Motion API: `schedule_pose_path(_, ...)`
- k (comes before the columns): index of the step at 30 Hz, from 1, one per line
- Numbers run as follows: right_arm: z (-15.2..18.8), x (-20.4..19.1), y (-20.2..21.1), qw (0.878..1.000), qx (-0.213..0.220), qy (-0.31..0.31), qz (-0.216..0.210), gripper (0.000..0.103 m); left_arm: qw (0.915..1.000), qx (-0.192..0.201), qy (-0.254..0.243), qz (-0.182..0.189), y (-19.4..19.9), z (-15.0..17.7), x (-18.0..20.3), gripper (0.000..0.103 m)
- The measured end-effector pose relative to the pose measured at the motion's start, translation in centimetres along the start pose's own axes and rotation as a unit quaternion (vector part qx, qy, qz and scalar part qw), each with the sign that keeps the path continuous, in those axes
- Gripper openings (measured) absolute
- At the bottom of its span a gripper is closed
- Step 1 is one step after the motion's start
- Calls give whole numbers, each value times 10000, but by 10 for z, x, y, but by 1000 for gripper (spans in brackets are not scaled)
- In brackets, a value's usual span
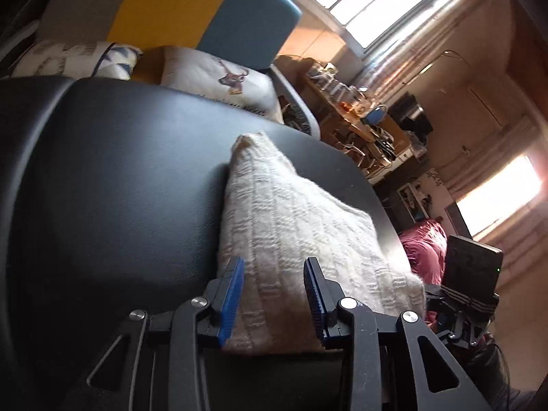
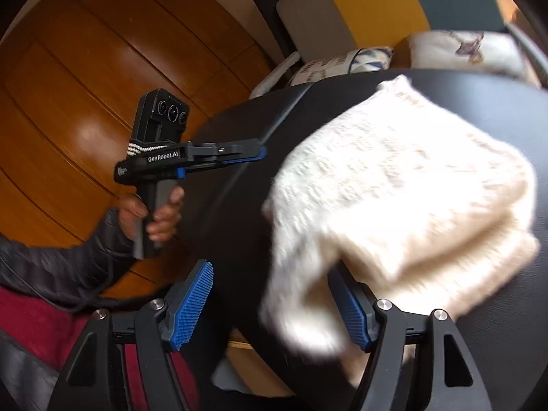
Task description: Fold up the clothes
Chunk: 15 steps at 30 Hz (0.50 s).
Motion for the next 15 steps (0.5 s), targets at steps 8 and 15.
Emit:
schedule_pose_path(8, 67, 35, -6, 9926, -288, -1129, -336, 52, 9877, -563, -1459, -50, -60, 0, 48, 36)
schedule_pose_path(15, 85, 17, 71, 9798, 1550, -1266, -45, 58, 9882, -222, -1515, 38, -38, 4, 47, 36)
Point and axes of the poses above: each gripper's, at about its wrist camera, not at the fingertips, and y roughly against the way its jaws point, x to its right, z to its underside, the point moved 2 cm from there along -y, roughly the way its jaws point, and after that the axes turned 13 degrees about -z, right-handed, at the moved point
